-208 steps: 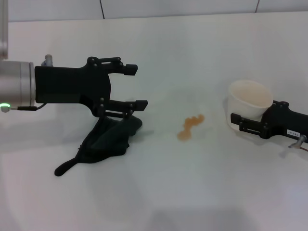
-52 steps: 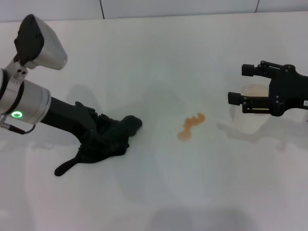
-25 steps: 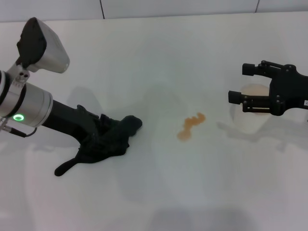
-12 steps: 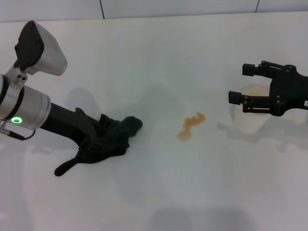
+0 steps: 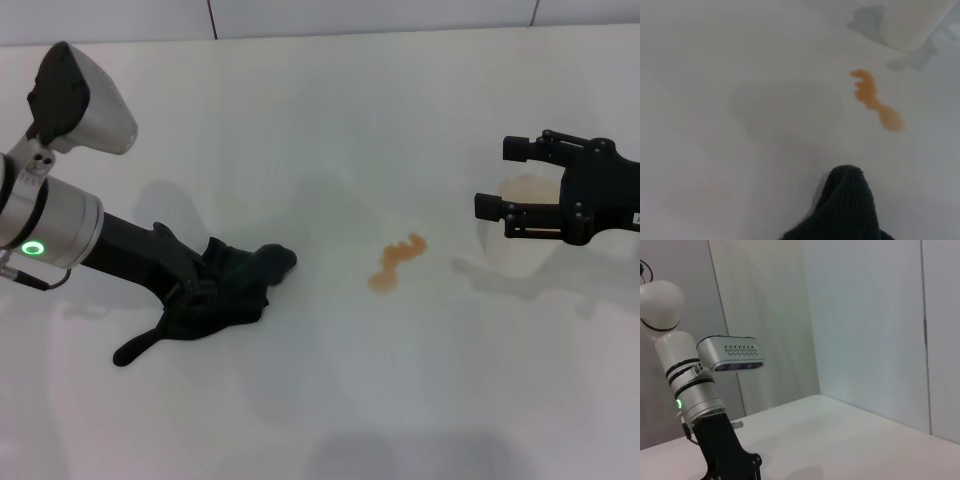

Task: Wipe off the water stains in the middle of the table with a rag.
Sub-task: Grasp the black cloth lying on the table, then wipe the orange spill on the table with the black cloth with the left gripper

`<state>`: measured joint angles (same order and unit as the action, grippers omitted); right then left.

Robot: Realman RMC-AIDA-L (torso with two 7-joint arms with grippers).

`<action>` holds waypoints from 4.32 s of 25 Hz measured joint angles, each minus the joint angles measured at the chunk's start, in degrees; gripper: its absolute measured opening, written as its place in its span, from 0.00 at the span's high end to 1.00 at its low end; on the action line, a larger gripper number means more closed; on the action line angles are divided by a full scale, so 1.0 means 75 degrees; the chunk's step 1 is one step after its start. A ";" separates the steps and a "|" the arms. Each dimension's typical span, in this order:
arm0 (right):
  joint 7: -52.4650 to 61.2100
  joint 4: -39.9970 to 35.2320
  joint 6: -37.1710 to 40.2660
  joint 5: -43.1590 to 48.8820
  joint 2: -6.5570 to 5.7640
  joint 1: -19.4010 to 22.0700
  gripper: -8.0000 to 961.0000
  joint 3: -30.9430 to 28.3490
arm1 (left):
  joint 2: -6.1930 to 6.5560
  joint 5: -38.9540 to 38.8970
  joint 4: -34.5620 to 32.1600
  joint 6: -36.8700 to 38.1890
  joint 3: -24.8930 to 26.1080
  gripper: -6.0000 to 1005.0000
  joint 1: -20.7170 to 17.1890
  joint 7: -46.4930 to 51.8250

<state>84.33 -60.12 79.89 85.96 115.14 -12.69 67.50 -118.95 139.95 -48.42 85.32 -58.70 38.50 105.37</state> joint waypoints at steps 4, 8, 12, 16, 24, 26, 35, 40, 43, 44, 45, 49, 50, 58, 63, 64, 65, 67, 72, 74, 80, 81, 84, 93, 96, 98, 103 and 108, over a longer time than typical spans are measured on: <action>0.0003 0.0001 0.0011 -0.0021 0.0000 0.0004 0.10 0.0000 | 0.0006 0.0011 0.0020 0.0000 0.0000 0.80 0.0000 0.0000; 0.0003 0.0001 0.0030 -0.0073 -0.0006 0.0018 0.10 0.0000 | 0.0006 0.0012 0.0021 -0.0008 0.0023 0.89 0.0000 0.0000; 0.0001 0.0001 0.0041 -0.0076 -0.0011 0.0042 0.10 0.0000 | 0.0001 0.0010 0.0013 -0.0001 0.0025 0.93 0.0000 -0.0010; -0.0001 0.0001 0.0051 -0.0079 -0.0013 0.0064 0.10 0.0000 | -0.0009 0.0013 0.0034 -0.0020 0.0004 0.94 0.0003 -0.0045; -0.0006 0.0001 0.0052 -0.0094 -0.0013 0.0076 0.10 0.0000 | -0.0022 -0.0155 0.0243 -0.0692 -0.0018 0.94 0.0209 -0.0171; -0.0006 -0.0009 0.0051 -0.0101 -0.0013 0.0071 0.10 -0.0006 | -0.0024 -0.0270 0.0600 -0.0932 -0.0035 0.94 0.0450 -0.0311; -0.0018 -0.0061 0.0050 -0.0107 -0.0012 0.0018 0.10 -0.0061 | -0.0037 -0.0993 0.2045 -0.2104 -0.0047 0.94 0.1392 -0.1073; -0.0022 -0.0075 0.0027 -0.0107 -0.0012 0.0011 0.10 -0.0089 | -0.0049 -0.1461 0.2538 -0.2607 -0.0048 0.94 0.1750 -0.1530; -0.0027 -0.0086 0.0027 -0.0107 -0.0016 0.0004 0.10 -0.0114 | -0.0053 -0.1823 0.2740 -0.2855 -0.0057 0.94 0.1905 -0.1779; -0.0028 -0.0090 0.0028 -0.0107 -0.0017 0.0003 0.10 -0.0132 | -0.0058 -0.1973 0.2804 -0.2946 -0.0060 0.93 0.1953 -0.1897; -0.0028 -0.0092 0.0030 -0.0106 -0.0020 0.0003 0.10 -0.0144 | -0.0064 -0.2108 0.2866 -0.3051 -0.0060 0.93 0.1993 -0.2013; -0.0030 -0.0100 0.0051 -0.0105 -0.0023 0.0003 0.10 -0.0165 | -0.0084 -0.2601 0.3255 -0.3402 -0.0072 0.93 0.2197 -0.2357; -0.0029 -0.0102 0.0055 -0.0106 -0.0023 0.0003 0.10 -0.0165 | -0.0093 -0.2732 0.3370 -0.3459 -0.0084 0.93 0.2247 -0.2439; -0.0030 -0.0107 0.0079 -0.0074 -0.0025 0.0028 0.10 -0.0164 | -0.0137 -0.4965 0.3758 -0.3777 -0.2059 0.93 0.2205 -0.2813; -0.0085 -0.0107 0.0123 -0.0085 -0.0024 0.0069 0.10 -0.0164 | -0.0136 -0.5762 0.3739 -0.4040 -0.3231 0.93 0.1983 -0.2723; -0.0095 -0.0107 0.0125 -0.0087 -0.0024 0.0075 0.10 -0.0164 | -0.0136 -0.5831 0.3746 -0.4088 -0.3338 0.93 0.1938 -0.2721; -0.0099 -0.0107 0.0126 -0.0091 -0.0024 0.0076 0.10 -0.0164 | -0.0136 -0.5857 0.3757 -0.4105 -0.3382 0.93 0.1908 -0.2720; -0.0099 -0.0107 0.0128 -0.0094 -0.0024 0.0076 0.10 -0.0164 | -0.0136 -0.5879 0.3768 -0.4108 -0.3402 0.93 0.1863 -0.2719; -0.0105 -0.0104 0.0131 -0.0095 -0.0024 0.0075 0.10 -0.0157 | -0.0136 -0.5869 0.3770 -0.4020 -0.3465 0.93 0.1831 -0.2717; -0.0107 -0.0104 0.0130 -0.0095 -0.0024 0.0075 0.10 -0.0155 | -0.0136 -0.5882 0.3773 -0.4010 -0.3618 0.93 0.1830 -0.2706; -0.0113 -0.0101 0.0130 -0.0098 -0.0024 0.0081 0.10 -0.0162 | -0.0136 -0.5980 0.3705 -0.3965 -0.4353 0.92 0.1821 -0.2321; -0.0117 -0.0101 0.0130 -0.0099 -0.0024 0.0081 0.10 -0.0163 | -0.0137 -0.5981 0.3685 -0.3909 -0.4395 0.92 0.1814 -0.2265; -0.0127 -0.0101 0.0129 -0.0099 -0.0024 0.0083 0.10 -0.0164 | -0.0120 -0.5985 0.3598 -0.3604 -0.4405 0.92 0.1738 -0.2181; -0.0135 -0.0103 0.0099 -0.0106 -0.0012 0.0042 0.10 -0.0165 | -0.0061 -0.5819 0.3255 -0.3030 -0.4422 0.92 0.1487 -0.1940; -0.0135 -0.0105 0.0097 -0.0107 -0.0012 0.0028 0.10 -0.0164 | -0.0057 -0.5717 0.3254 -0.3085 -0.4421 0.92 0.1483 -0.1921; -0.0135 -0.0105 0.0099 -0.0107 -0.0012 0.0027 0.10 -0.0164 | -0.0052 -0.5658 0.3255 -0.3152 -0.4378 0.92 0.1482 -0.1945; -0.0135 -0.0089 0.0094 -0.0107 -0.0012 0.0028 0.10 -0.0158 | 0.0003 -0.5544 0.3212 -0.3598 -0.4352 0.92 0.1499 -0.2009; -0.0135 -0.0065 0.0083 -0.0107 -0.0012 0.0022 0.10 -0.0162 | 0.0099 -0.5354 0.2963 -0.4233 -0.4346 0.92 0.1570 -0.2020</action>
<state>83.32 -60.61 80.51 85.16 115.05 -12.52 66.29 -118.20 99.79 -26.20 53.58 -91.30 50.27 90.22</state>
